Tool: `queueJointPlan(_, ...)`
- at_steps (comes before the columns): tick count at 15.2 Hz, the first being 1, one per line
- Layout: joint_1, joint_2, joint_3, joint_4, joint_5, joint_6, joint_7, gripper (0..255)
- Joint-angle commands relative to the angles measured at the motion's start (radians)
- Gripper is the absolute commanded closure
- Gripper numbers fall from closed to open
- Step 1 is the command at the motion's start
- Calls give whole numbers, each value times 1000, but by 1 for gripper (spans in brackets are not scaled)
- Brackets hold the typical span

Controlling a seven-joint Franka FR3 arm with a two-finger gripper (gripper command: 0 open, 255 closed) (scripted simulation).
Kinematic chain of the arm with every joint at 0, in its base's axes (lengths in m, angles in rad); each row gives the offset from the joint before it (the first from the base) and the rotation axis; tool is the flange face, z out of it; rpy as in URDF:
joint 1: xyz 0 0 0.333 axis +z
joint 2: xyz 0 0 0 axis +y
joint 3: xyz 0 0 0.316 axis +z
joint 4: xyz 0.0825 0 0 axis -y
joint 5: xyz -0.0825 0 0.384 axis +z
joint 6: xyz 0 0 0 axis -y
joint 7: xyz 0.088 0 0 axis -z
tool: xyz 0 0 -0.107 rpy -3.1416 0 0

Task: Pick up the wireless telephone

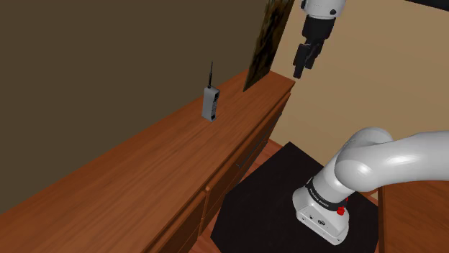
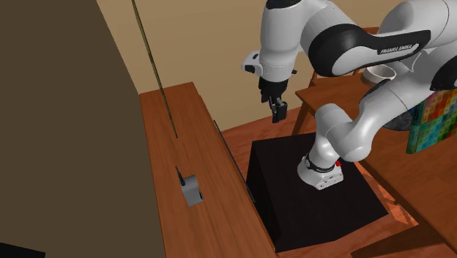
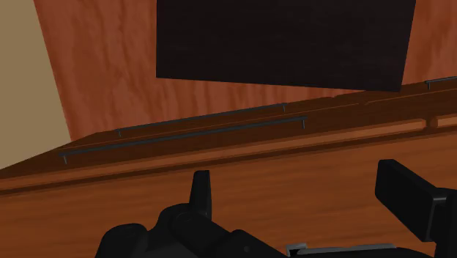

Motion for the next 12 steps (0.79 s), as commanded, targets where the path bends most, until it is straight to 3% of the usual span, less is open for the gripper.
queueJointPlan(1, 0, 0, 0, 0, 0, 0, 0, 0)
queueJointPlan(12, 39, 275, 13, -18, 46, 365, 26, 0)
